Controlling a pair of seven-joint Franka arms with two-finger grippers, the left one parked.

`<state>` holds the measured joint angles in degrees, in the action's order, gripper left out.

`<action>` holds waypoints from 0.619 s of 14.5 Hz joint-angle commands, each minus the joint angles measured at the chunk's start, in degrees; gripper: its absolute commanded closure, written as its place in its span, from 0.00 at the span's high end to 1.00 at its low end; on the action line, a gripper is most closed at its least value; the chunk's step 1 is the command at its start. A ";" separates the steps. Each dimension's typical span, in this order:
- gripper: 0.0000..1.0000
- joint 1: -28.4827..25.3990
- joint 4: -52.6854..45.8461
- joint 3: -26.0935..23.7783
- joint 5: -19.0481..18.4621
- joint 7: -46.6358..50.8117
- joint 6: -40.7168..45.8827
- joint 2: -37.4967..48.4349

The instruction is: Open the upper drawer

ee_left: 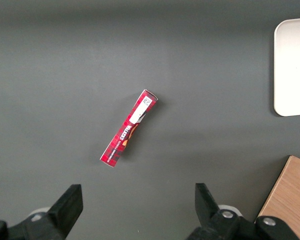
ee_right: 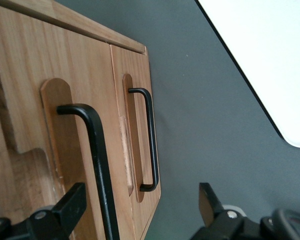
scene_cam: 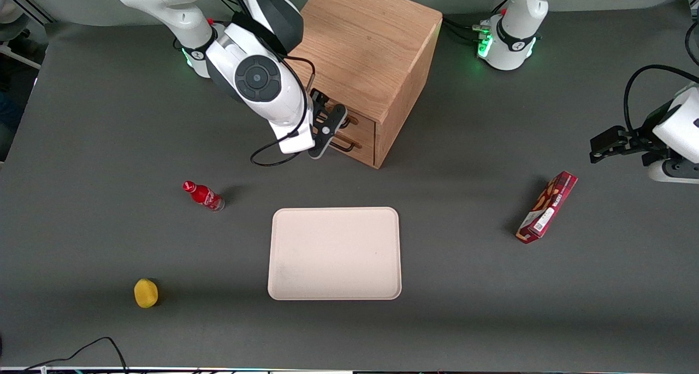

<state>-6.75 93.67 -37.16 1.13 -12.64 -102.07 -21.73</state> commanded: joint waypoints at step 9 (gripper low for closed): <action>1.00 0.51 -0.59 -0.11 4.93 -1.25 0.47 -2.00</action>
<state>-6.46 93.67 -37.15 4.31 -12.64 -102.05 -23.11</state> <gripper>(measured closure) 0.000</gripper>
